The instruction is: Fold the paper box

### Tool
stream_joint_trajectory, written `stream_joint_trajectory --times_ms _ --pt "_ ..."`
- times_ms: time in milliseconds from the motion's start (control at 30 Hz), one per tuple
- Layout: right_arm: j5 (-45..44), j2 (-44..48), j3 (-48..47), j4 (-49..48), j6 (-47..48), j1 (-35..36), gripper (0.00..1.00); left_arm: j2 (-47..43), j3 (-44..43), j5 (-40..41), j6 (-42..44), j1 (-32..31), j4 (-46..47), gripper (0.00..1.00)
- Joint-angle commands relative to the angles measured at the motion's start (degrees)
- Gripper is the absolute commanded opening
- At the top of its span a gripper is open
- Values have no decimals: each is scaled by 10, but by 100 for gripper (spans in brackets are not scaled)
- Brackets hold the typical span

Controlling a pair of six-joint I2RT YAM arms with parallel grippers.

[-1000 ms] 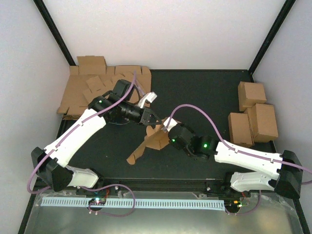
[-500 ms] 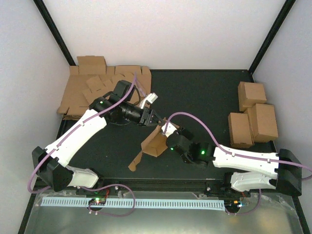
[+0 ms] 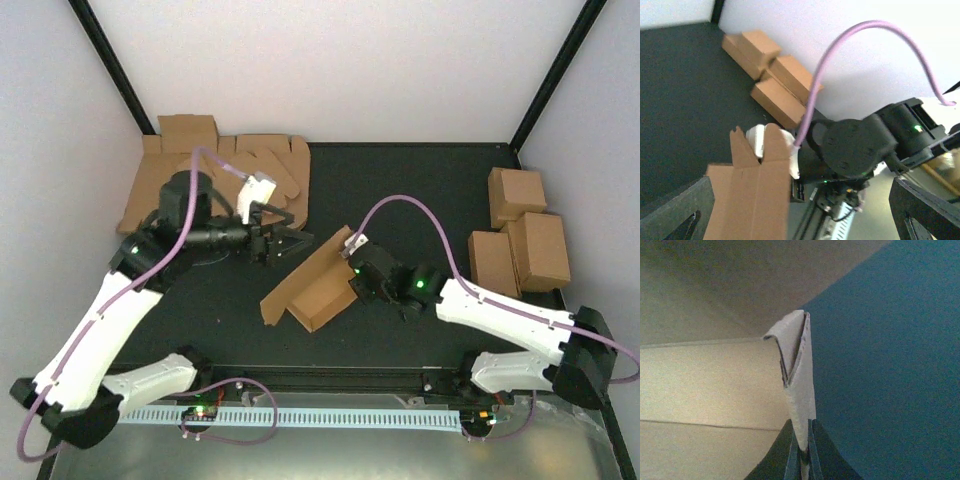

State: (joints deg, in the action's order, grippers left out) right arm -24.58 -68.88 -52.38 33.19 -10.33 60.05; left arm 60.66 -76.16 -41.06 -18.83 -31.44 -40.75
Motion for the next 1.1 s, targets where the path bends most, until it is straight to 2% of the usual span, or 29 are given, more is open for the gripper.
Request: stream_joint_trajectory --times_ms 0,67,200,433,567,633,867,1033,1067 --pt "139 -36 -15 43 -52 -43 2 -48 44 92 54 5 27 99" --pt "189 -53 -16 50 -56 -62 2 -52 84 103 55 4 27 99" --pt "227 -85 -18 72 -62 -80 4 -52 159 107 51 4 40 99" --pt "232 -142 -13 64 -59 -94 9 -62 245 114 66 0 89 99" --pt "215 -152 10 27 -64 -94 9 -48 265 95 65 -5 99 99" --pt "214 -156 19 11 -66 -93 14 -38 273 96 68 -10 98 97" --pt "212 -136 60 -48 -53 -93 18 -7 283 129 77 -22 85 82" --pt "209 -132 72 -62 -42 -93 24 -8 282 141 80 -27 83 81" --pt "209 -130 74 -66 -38 -93 28 -11 282 143 81 -27 84 81"
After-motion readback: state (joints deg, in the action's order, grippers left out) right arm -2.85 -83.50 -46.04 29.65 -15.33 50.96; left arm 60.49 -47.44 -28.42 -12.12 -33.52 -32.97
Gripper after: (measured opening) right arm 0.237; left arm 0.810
